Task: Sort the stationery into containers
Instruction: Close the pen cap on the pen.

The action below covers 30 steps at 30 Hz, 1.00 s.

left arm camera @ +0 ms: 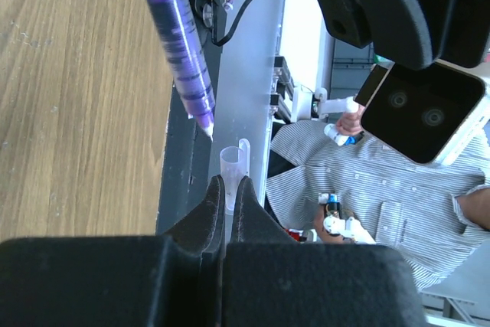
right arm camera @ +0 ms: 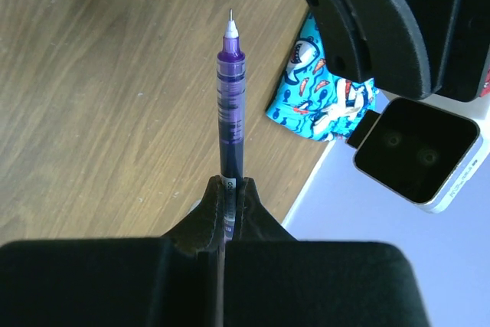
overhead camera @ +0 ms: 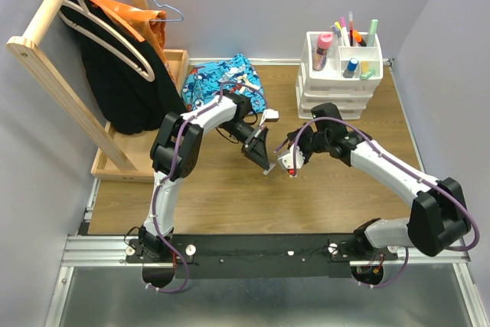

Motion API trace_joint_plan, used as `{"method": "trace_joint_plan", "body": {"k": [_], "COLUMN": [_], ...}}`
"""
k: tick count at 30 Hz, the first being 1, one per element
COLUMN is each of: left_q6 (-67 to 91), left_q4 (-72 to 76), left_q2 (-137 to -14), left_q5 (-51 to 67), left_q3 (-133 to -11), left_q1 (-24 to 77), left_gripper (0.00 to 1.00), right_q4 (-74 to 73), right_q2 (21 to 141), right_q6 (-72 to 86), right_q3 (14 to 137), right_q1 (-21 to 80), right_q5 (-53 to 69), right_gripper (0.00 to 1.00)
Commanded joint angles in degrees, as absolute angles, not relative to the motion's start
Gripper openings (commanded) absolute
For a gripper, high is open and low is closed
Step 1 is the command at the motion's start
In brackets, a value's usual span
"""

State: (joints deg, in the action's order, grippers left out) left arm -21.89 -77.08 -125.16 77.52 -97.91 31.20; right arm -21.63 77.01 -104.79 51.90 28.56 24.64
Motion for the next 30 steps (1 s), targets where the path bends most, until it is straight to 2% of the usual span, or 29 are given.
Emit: {"method": "trace_joint_plan", "body": {"k": [1, 30], "left_q6": [-20.4, -19.5], "left_q4": [-81.8, -80.2], "left_q2": [-124.1, -127.4], "left_q5": [79.9, 80.9], "left_q3": [-98.0, -100.2], "left_q1": [30.8, 30.8], "left_gripper": [0.0, 0.0], "right_q4": [-26.3, -30.4], "right_q2": [74.8, 75.1], "right_q6": [-105.7, -104.2], "right_q3": [51.3, 53.3], "right_q1": [29.3, 32.5], "right_q5": [25.2, 25.0], "right_gripper": [0.01, 0.01]}}
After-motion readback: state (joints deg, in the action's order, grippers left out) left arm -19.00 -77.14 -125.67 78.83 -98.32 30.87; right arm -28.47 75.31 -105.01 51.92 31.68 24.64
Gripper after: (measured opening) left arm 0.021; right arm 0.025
